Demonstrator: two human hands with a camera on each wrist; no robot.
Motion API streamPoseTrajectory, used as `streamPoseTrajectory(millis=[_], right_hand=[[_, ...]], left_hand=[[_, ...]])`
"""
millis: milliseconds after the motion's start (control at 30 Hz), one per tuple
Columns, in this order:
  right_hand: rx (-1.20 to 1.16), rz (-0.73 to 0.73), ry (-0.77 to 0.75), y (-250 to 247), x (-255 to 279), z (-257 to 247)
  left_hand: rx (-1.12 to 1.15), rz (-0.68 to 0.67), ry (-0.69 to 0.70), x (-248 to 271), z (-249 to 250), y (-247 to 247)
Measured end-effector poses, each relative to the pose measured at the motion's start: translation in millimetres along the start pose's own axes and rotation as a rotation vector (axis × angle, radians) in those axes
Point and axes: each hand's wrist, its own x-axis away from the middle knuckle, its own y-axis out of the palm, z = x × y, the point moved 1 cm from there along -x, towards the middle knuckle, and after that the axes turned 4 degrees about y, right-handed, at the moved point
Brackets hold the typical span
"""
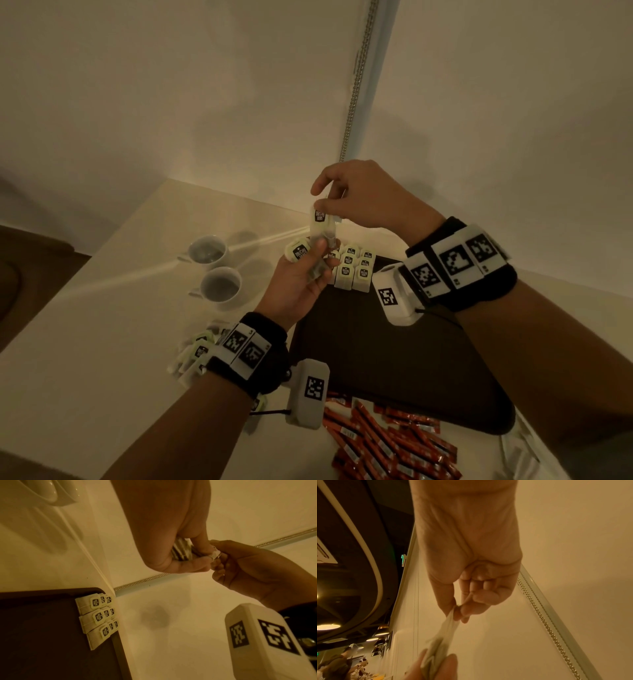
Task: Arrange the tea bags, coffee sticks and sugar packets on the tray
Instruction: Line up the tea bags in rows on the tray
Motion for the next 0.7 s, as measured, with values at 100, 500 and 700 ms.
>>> streamPoseTrajectory(millis=[100, 500, 700], right_hand=[[0.007, 0.001, -0.013, 2.1, -0.4, 1.0], [-0.245, -0.078, 0.066, 14.0, 8.5, 30.3], [-0.23, -0.124, 0.213, 56.5, 11.4, 82.8]], left_hand=[[0.015, 0.014, 0.015, -0.5, 2.4, -2.8], [-0.282, 0.092, 0.064, -1.8, 6.8, -25.7], [-0.177, 0.294, 0.009, -11.7, 25.5, -51.9]])
